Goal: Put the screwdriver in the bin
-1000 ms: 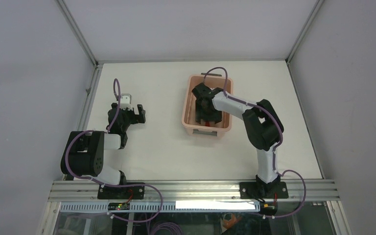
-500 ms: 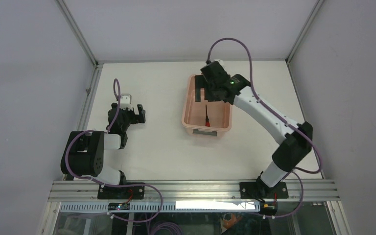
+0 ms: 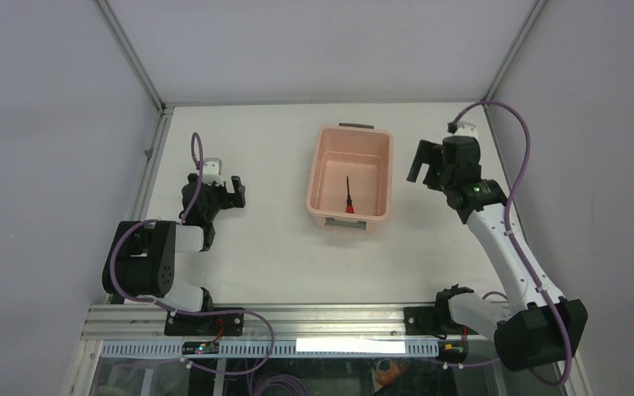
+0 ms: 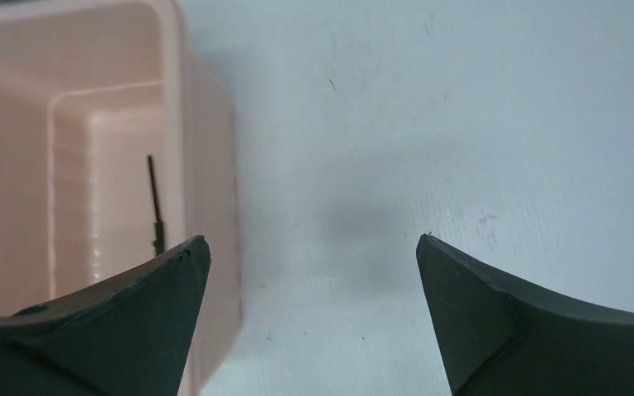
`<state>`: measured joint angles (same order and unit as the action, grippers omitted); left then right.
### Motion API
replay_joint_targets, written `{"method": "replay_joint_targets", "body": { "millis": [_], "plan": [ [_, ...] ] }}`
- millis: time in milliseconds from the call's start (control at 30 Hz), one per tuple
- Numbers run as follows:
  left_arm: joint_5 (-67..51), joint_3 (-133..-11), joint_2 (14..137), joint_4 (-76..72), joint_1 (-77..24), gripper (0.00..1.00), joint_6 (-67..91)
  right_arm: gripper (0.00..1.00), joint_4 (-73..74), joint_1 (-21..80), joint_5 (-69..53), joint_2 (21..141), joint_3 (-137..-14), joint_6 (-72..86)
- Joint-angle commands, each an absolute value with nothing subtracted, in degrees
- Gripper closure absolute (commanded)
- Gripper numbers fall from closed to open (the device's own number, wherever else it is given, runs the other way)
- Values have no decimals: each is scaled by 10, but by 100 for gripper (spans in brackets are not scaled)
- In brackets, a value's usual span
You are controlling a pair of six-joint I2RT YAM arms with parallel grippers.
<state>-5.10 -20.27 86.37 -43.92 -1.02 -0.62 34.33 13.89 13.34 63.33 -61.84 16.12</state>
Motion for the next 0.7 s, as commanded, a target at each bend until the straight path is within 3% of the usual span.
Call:
{"method": "replay_joint_targets", "body": {
  "millis": [0, 300, 667],
  "plan": [
    [-68, -214, 863, -472, -4, 1, -1, 1, 248, 100, 80, 585, -496, 185],
    [-68, -214, 863, -472, -4, 1, -2, 1, 111, 83, 7, 482, -270, 274],
    [-68, -214, 863, -472, -4, 1, -1, 1, 88, 83, 6, 415, -230, 257]
  ]
}}
